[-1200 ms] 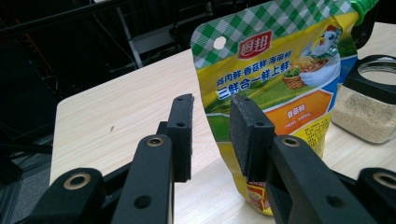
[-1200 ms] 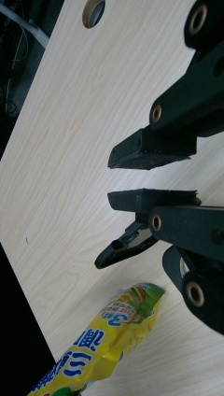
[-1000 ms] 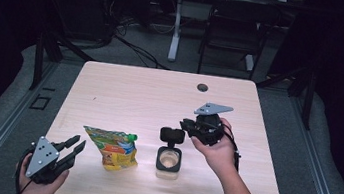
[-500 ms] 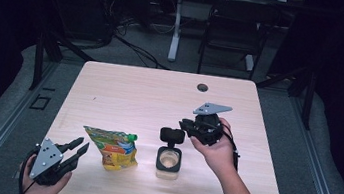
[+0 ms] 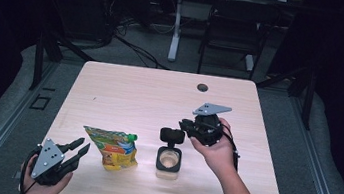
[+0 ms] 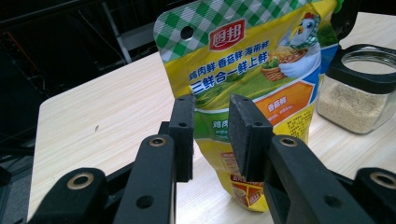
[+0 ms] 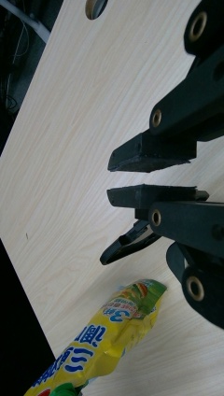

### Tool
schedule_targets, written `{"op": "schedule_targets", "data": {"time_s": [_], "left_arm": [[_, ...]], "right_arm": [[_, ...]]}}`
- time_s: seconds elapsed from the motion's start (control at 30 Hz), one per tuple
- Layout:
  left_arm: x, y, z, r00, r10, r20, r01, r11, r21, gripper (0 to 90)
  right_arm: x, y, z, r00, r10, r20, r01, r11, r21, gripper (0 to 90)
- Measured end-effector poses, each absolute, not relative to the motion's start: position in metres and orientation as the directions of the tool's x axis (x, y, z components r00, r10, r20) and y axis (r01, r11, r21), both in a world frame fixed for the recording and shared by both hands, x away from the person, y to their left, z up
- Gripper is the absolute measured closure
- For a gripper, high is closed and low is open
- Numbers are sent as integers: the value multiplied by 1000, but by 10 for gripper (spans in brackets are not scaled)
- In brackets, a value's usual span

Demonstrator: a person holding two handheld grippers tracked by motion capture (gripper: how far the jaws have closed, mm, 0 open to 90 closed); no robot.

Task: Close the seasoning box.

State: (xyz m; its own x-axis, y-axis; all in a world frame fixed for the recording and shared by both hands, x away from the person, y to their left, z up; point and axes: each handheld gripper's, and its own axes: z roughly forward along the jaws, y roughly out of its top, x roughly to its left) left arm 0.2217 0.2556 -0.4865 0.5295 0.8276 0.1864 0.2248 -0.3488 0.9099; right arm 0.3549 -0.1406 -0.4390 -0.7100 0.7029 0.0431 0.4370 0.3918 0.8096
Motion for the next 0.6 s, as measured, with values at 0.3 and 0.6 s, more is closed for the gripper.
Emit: {"op": "schedule_targets", "data": {"time_s": [0.3,0.6], "left_arm": [[220,252,-485,541,819,193,217,-358,908,718],[219,245,-486,561,803,199,210,-371,904,731]], "right_arm": [[351,-139,-438,-719,695,26,421,405,811,804],[346,-137,-438,-731,682,18,410,418,811,801]]}}
